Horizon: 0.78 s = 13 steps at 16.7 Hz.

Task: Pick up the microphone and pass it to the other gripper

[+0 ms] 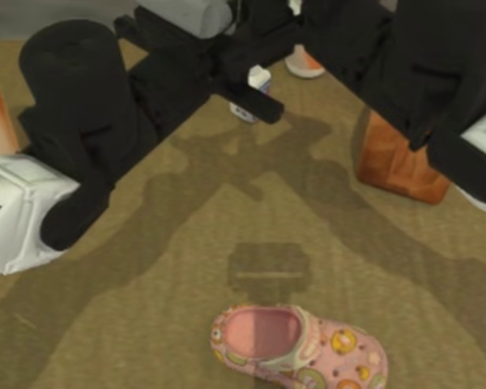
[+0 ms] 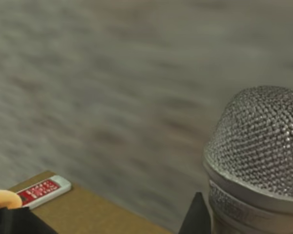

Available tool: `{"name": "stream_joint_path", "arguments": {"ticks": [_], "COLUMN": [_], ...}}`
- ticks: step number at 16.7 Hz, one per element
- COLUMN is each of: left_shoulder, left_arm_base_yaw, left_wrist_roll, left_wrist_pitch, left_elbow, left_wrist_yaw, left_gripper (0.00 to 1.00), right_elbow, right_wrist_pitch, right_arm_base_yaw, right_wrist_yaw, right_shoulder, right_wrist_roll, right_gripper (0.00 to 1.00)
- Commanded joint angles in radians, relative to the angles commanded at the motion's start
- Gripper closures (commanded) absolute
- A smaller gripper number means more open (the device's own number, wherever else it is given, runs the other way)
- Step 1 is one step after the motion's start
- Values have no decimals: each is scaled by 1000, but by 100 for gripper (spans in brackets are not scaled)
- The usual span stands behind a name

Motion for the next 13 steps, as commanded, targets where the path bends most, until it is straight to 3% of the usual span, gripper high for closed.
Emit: {"name": "stream_joint_path", "arguments": {"ticks": [4,13], "left_shoulder": [0,0], "left_arm_base_yaw": [0,0], "left_wrist_roll": [0,0], "left_wrist_pitch": [0,0], "left_elbow": [0,0], "left_wrist_yaw": [0,0], "left_gripper": [100,100], "right_elbow": [5,5], "right_wrist_pitch": [1,1], "right_arm_base_yaw": [-1,-1], "right_wrist_yaw": [-1,-1], "right_shoulder": [6,6], "right_wrist_roll": [0,0], "right_gripper": [0,68]}}
